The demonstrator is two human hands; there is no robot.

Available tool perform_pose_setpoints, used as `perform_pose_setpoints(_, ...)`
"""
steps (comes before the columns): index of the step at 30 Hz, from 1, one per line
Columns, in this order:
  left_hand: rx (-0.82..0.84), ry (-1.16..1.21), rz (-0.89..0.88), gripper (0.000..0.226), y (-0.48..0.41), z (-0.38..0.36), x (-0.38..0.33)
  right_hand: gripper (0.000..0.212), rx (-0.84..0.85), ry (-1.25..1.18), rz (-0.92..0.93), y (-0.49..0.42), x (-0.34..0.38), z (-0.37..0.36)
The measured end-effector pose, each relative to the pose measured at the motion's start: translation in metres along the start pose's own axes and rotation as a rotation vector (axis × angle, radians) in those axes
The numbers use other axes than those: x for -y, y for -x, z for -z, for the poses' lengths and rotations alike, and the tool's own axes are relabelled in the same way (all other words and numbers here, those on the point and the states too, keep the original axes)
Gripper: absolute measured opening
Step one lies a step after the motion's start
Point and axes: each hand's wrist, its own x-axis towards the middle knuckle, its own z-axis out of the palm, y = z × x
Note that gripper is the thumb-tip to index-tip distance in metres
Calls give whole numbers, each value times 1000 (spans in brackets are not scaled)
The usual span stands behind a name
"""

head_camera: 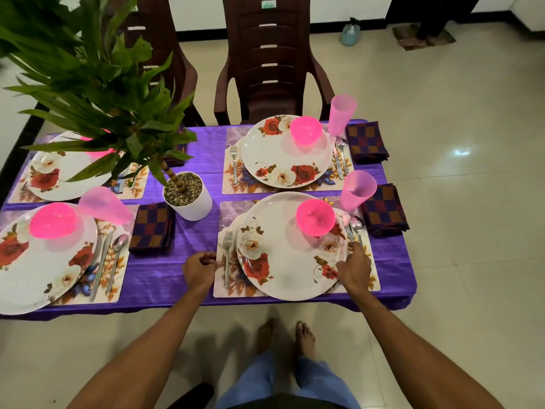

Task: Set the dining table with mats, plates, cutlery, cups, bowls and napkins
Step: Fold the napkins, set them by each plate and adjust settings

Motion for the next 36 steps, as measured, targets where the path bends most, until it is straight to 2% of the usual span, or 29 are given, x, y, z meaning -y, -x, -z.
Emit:
perform_pose_setpoints(12, -84, -240, -121, 15, 10, -7, -12, 44, 5, -6, -11, -1, 2, 1)
perform_pose_setpoints(20, -52, -305, -171, 13, 8, -24, -15, 47, 16, 14, -16, 1, 7, 5)
perform_pose_setpoints(36, -68, -278, -210, 10, -15, -29, -23, 47, 1, 33, -19, -2, 1, -2)
